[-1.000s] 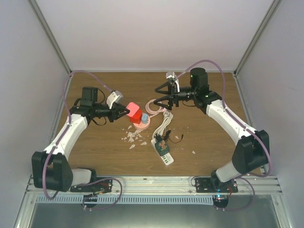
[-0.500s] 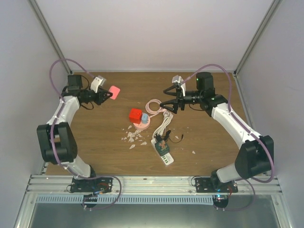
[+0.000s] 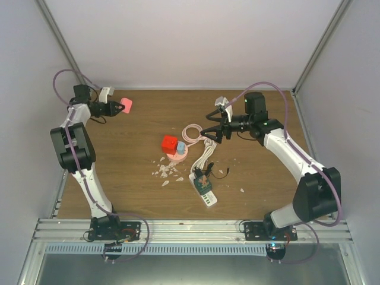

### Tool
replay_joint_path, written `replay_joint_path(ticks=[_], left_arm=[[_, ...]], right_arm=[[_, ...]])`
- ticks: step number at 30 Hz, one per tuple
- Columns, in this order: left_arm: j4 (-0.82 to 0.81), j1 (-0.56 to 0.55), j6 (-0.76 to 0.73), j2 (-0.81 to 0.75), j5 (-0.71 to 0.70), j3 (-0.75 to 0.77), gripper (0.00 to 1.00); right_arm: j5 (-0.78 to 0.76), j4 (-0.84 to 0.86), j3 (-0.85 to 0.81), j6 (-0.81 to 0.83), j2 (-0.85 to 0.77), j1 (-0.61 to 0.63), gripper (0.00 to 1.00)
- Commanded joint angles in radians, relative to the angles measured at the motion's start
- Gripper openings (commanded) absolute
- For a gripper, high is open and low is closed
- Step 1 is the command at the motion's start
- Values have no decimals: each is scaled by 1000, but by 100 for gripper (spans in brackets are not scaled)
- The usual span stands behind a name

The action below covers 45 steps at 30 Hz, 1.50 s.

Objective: Pull the plug off the socket

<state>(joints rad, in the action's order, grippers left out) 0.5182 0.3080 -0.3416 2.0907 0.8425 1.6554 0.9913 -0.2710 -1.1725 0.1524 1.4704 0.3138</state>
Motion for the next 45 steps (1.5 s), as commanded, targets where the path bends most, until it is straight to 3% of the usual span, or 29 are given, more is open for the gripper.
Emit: replay_joint_path(ticks=[1,20,30,37,45], left_arm=[[26,25,76,91,-6,105,0],[119,58,137,352,-46,372,3],[133,67,175,390,8,412,13],[143,77,175,374,5,411,37],[155,91,150,293,-34,367,54]], right_arm=[[5,2,-9,2,18,-10,99],[29,-4,-29,-18,55,-9,100],[42,-6,-37,-32,77,-10,100],[44,-3,-38,-35,78,-9,100],[37,-1,-18,-12,64,-10,100]])
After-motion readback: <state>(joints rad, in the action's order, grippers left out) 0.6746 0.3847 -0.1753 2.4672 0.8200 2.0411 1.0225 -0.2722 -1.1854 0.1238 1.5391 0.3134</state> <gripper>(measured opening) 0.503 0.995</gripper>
